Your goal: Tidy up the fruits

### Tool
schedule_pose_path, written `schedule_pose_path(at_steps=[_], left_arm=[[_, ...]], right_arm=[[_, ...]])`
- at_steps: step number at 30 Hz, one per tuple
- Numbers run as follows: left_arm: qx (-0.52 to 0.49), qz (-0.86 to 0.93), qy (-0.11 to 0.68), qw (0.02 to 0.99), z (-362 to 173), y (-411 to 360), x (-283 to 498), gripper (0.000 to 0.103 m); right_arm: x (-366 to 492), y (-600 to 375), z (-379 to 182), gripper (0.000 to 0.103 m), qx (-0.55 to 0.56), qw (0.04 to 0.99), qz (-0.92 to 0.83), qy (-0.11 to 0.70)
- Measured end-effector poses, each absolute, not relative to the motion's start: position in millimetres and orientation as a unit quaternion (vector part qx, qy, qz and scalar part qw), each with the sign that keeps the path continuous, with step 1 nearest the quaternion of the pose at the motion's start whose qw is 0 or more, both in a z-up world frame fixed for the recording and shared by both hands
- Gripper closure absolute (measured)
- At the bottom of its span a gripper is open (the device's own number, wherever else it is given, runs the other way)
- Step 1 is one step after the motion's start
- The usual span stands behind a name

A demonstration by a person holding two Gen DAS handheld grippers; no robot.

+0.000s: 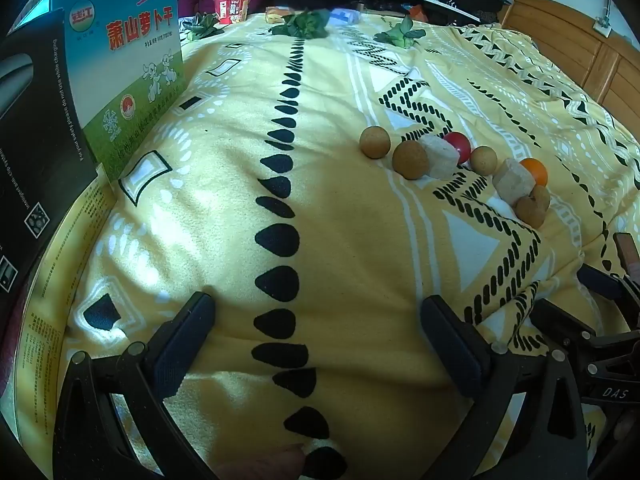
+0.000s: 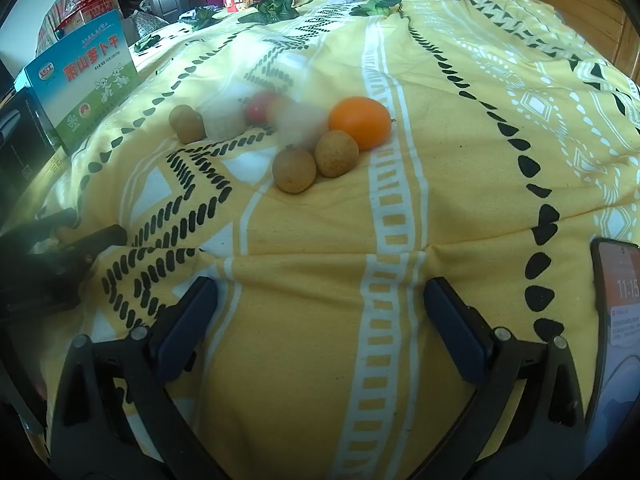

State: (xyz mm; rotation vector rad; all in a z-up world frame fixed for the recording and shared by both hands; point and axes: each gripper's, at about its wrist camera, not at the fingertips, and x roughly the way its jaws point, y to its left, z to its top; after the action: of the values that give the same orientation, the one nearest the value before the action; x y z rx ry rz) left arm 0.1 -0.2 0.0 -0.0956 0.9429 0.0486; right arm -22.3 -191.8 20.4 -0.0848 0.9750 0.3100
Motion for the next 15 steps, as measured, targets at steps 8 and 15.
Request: schedule_pose_path(at_steps=[8, 15], left_arm=[[-0.047, 0.023, 0.454, 0.889, 0.0, -0.4, 0.0, 0.0], [-0.048, 0.022, 0.454, 0.889, 2.9, -2.7, -1.4, 0.0]], right_arm=[[-22.4, -192.3, 20.0, 0.0, -0.041, 0.871, 0.148, 0.466], [-22.5, -192.2, 19.5, 0.0, -0.042, 0.871, 0.148, 0.467]])
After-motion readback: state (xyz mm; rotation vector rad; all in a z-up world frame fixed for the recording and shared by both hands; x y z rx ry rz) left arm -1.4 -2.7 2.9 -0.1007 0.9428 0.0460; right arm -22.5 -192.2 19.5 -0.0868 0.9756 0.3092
